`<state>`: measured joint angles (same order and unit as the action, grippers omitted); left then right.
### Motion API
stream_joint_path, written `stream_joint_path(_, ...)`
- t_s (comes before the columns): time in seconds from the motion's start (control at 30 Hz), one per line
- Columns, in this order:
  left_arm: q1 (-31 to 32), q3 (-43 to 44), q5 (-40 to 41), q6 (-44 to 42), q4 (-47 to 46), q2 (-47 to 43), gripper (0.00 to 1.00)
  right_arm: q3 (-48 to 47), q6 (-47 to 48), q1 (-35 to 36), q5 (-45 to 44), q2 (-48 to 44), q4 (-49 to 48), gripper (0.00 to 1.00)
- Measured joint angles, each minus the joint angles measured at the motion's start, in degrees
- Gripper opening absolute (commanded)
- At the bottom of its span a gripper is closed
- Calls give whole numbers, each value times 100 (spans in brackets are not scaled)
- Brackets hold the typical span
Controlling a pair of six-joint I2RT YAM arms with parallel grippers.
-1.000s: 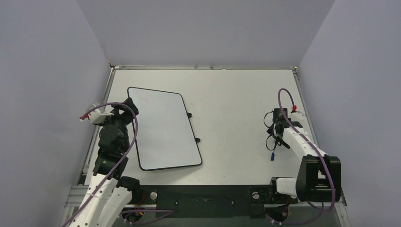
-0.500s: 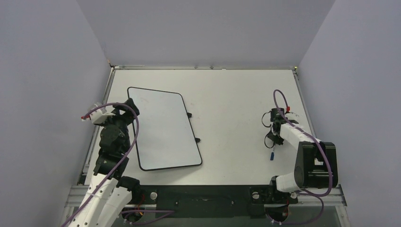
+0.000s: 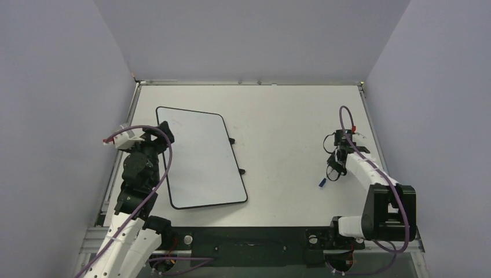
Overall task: Write a sentence on the whiteboard
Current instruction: Pick up the whiteboard marker from the center of the board, then pass from the right arm to the left
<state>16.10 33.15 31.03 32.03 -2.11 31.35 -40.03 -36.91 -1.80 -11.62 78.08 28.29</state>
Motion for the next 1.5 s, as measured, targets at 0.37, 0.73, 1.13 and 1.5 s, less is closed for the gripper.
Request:
stream_joint_path(0.37,0,382,-1384,-184,269,81,73,-684,-107,116,295,-1565,214,0)
stream_joint_path(0.73,0,577,-2339,-420,514,459,73,-649,-251,192,511,-1851,208,0)
stream_joint_path(1.13,0,1235,-3263,-706,645,938,73,-109,-597,308,935,-2282,-417,0)
stream_joint_path(1.5,109,1534,-4511,-457,229,1759,73,59,-905,525,1233,-2662,-1005,0)
